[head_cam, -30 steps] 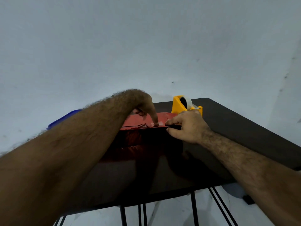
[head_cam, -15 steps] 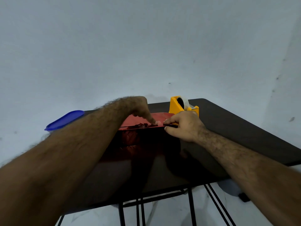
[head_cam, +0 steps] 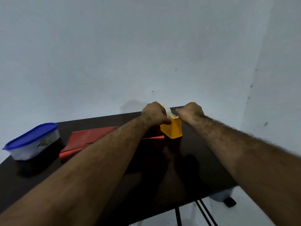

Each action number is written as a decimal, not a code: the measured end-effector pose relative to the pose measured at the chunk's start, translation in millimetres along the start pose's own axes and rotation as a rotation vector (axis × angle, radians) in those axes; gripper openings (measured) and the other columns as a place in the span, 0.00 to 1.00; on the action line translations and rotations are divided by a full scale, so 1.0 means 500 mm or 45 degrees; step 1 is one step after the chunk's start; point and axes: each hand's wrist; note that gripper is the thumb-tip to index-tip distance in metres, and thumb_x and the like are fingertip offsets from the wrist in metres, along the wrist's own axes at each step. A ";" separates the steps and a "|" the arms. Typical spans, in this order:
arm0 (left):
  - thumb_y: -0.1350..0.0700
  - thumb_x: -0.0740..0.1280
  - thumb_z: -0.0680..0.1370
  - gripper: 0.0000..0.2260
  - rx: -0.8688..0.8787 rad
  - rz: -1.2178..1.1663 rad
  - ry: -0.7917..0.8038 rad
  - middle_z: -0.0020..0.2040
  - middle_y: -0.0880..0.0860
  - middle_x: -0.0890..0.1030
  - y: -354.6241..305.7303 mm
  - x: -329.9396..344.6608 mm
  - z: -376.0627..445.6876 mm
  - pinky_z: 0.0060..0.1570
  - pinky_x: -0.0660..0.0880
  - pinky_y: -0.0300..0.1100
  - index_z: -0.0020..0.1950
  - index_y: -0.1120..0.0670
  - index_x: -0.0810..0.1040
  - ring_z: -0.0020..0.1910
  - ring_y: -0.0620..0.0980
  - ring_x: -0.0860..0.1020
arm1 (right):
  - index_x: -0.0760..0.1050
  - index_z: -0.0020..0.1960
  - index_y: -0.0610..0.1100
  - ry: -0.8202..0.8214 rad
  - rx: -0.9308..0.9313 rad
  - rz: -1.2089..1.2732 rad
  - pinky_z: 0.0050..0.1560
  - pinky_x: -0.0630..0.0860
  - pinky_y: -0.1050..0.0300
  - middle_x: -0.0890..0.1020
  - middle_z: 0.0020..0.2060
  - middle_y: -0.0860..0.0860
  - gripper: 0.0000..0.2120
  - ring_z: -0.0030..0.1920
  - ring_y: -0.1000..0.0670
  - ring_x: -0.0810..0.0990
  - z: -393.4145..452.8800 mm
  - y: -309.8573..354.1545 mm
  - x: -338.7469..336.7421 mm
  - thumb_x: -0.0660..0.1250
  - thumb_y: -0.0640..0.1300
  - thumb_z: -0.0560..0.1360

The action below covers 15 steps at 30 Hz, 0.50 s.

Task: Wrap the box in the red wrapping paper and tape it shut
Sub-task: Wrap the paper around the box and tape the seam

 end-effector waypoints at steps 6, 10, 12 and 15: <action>0.35 0.83 0.63 0.26 -0.101 0.052 -0.057 0.45 0.51 0.84 -0.008 0.057 0.043 0.37 0.75 0.44 0.49 0.53 0.85 0.45 0.52 0.84 | 0.66 0.35 0.44 0.238 0.204 0.057 0.31 0.65 0.55 0.68 0.29 0.45 0.14 0.29 0.45 0.67 0.040 0.031 0.000 0.70 0.42 0.73; 0.36 0.82 0.64 0.26 -0.122 0.042 -0.128 0.46 0.52 0.85 -0.013 0.073 0.052 0.43 0.82 0.46 0.51 0.53 0.86 0.45 0.53 0.84 | 0.64 0.37 0.46 0.488 0.398 0.070 0.32 0.60 0.59 0.62 0.29 0.49 0.17 0.28 0.51 0.59 0.052 0.041 -0.003 0.66 0.44 0.81; 0.36 0.82 0.65 0.25 -0.133 0.027 -0.137 0.47 0.52 0.85 -0.013 0.076 0.054 0.46 0.83 0.47 0.51 0.53 0.85 0.46 0.53 0.84 | 0.67 0.37 0.45 0.555 0.415 0.113 0.33 0.60 0.59 0.65 0.27 0.50 0.16 0.28 0.52 0.59 0.053 0.044 -0.006 0.64 0.42 0.83; 0.37 0.82 0.66 0.23 -0.132 0.015 -0.137 0.46 0.51 0.84 -0.012 0.079 0.052 0.44 0.80 0.45 0.49 0.53 0.85 0.47 0.53 0.83 | 0.66 0.35 0.45 0.618 0.418 0.228 0.35 0.59 0.60 0.66 0.21 0.50 0.17 0.29 0.52 0.59 0.046 0.046 -0.011 0.63 0.40 0.82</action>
Point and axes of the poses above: each hand's wrist, its own z-axis towards the middle knuckle, its own x-axis out of the palm, y = z × x
